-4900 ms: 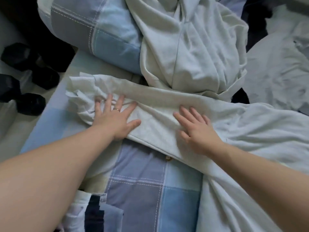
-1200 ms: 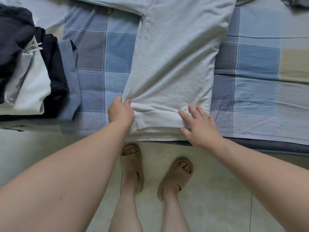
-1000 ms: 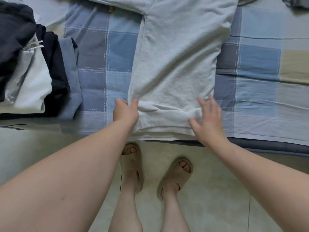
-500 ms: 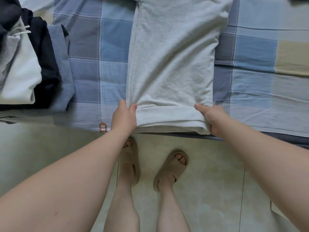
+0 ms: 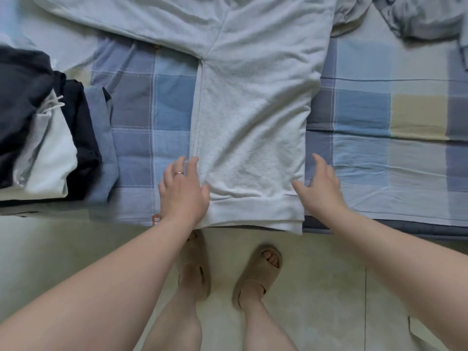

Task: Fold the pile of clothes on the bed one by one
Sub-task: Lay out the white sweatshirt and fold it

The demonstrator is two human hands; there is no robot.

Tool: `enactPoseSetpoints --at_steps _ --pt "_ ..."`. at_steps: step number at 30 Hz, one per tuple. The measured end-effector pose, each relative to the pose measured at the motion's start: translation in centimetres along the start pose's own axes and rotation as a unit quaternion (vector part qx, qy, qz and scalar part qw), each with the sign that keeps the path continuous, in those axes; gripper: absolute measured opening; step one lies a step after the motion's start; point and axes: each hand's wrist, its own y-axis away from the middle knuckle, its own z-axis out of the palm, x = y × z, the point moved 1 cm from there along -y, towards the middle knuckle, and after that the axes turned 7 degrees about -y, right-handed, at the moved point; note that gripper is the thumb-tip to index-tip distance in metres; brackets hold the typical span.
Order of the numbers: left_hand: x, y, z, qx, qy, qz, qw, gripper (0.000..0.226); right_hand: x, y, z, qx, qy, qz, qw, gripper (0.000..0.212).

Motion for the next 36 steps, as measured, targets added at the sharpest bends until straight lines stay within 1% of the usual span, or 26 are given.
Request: enactPoseSetpoints --at_steps 3,5,7,9,12,15,20,24,26,30,32,34,36 --pt "2.3 -3.7 -1.9 -0.005 -0.022 0.076 0.997 0.066 -2.7 -1.7 -1.5 0.011 0.076 -0.071 0.994 0.079" --pt "4.0 -7.3 -3.2 -0.005 -0.031 0.117 0.993 0.066 -5.2 -3.7 -2.1 0.022 0.096 -0.107 0.989 0.078" --pt "4.9 -11.6 -4.8 -0.005 -0.022 0.126 0.992 0.065 -8.2 -6.0 -2.2 0.036 0.105 -0.129 0.985 0.077" --pt "4.6 -16.0 -6.6 -0.014 0.022 0.096 0.995 0.062 -11.6 -8.3 -1.7 0.047 0.104 -0.149 0.982 0.076" --pt "2.1 -21.9 -9.3 -0.032 0.097 0.039 0.994 0.063 -17.0 -11.5 0.1 0.059 0.113 -0.175 0.976 0.076" --pt "-2.8 -27.0 -12.0 0.001 0.098 0.001 0.995 0.063 -22.5 -14.1 2.7 0.06 0.112 -0.16 0.979 0.075" --pt "-11.6 -34.6 -16.0 0.019 0.095 -0.054 0.994 0.061 -31.3 -18.2 7.8 0.031 0.042 -0.105 0.993 0.074" --pt "-17.5 -40.5 -18.6 0.052 0.124 -0.1 0.986 0.068 -38.5 -21.3 11.9 0.003 0.077 -0.112 0.991 0.075" --pt "-19.8 -43.0 -19.6 0.083 0.146 -0.109 0.98 0.074 -41.7 -22.6 13.7 -0.012 0.094 -0.124 0.988 0.075" --pt "-23.1 -46.8 -21.0 0.149 0.208 -0.134 0.957 0.086 -46.7 -24.6 16.6 -0.037 0.114 -0.151 0.981 0.076" --pt "-24.3 -48.1 -21.5 0.167 0.274 -0.129 0.938 0.091 -48.2 -25.2 17.7 -0.042 0.115 -0.15 0.981 0.074" --pt "-24.9 -49.2 -21.9 0.157 0.36 -0.122 0.912 0.1 -48.8 -25.6 18.5 -0.045 0.125 -0.147 0.98 0.073" --pt "-25.4 -49.9 -22.4 0.12 0.413 -0.147 0.891 0.103 -48.9 -25.7 18.8 -0.054 0.128 -0.144 0.98 0.074"
